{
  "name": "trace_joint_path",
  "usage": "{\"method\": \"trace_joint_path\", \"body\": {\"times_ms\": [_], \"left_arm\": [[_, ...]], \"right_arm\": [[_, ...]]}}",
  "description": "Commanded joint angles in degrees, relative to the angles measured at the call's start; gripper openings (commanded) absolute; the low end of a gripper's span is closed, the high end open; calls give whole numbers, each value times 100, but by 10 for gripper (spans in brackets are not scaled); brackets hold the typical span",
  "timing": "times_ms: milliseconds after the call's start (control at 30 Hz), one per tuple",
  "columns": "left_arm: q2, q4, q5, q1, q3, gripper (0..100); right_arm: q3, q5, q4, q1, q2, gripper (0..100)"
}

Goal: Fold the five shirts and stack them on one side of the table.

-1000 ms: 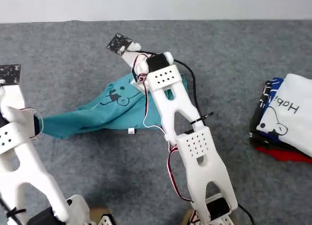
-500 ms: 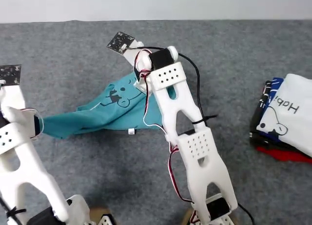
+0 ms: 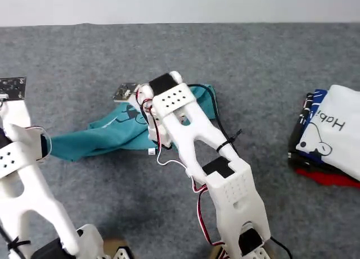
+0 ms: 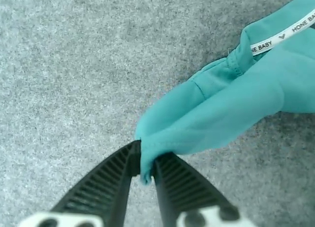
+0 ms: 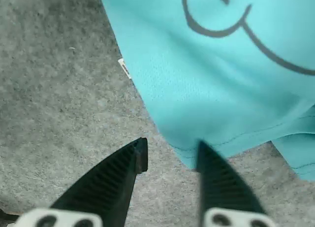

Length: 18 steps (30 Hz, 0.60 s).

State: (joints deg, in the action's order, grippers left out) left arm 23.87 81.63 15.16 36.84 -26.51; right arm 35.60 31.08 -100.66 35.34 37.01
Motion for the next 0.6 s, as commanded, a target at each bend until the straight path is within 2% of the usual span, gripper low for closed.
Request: {"method": "trace_joint_path", "body": {"times_ms": [0,467,567], "left_arm": [[193,-114,-44,-18,31,6],[193,-79,-18,-18,31,6],[193,-79,-18,-18,31,6]], "right_arm": [[18,26,-40,-13,31,226],[79,26,1068,-286,1411,225],[484,26,752,-295,1437,151]]}}
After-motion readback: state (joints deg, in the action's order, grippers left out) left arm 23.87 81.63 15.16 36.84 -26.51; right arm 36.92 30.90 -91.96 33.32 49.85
